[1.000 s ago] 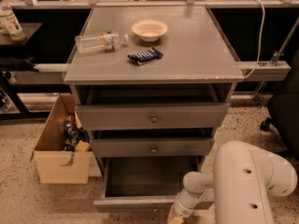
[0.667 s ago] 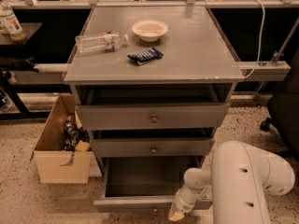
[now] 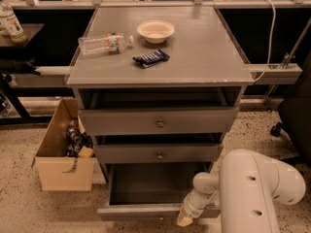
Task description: Close bottom drawer
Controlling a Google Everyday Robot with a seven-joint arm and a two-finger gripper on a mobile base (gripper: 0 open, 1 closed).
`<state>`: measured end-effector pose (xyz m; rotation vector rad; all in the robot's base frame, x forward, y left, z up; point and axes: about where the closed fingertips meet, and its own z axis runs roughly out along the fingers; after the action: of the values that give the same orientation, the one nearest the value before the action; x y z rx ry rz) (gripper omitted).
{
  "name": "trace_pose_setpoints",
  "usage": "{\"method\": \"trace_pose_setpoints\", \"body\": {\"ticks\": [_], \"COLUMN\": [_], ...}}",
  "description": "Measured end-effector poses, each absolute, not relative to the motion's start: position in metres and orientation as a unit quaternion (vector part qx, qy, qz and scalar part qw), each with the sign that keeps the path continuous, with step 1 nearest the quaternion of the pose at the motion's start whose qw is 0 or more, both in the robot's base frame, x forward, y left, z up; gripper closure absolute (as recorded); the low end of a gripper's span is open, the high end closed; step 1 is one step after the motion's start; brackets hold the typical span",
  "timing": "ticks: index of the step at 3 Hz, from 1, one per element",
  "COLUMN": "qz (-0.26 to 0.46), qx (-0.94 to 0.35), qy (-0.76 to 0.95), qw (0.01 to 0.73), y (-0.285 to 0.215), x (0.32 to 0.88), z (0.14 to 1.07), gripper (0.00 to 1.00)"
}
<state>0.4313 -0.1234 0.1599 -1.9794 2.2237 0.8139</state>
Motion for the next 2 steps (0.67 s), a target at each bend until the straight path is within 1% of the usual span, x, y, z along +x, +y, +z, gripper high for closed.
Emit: {"method": "trace_pose_setpoints", "body": {"ticks": [1,2], "qz": [0.264,0.264], "qx": [-0.641,-0.641], "qy": [0.720,0.720], "qw": [0.028,0.028], "y": [-0.1234,-0.1234], "x": [0.4312,0.4312], "z": [0.1599,0.1599], "gripper": [0.54,0.33]}}
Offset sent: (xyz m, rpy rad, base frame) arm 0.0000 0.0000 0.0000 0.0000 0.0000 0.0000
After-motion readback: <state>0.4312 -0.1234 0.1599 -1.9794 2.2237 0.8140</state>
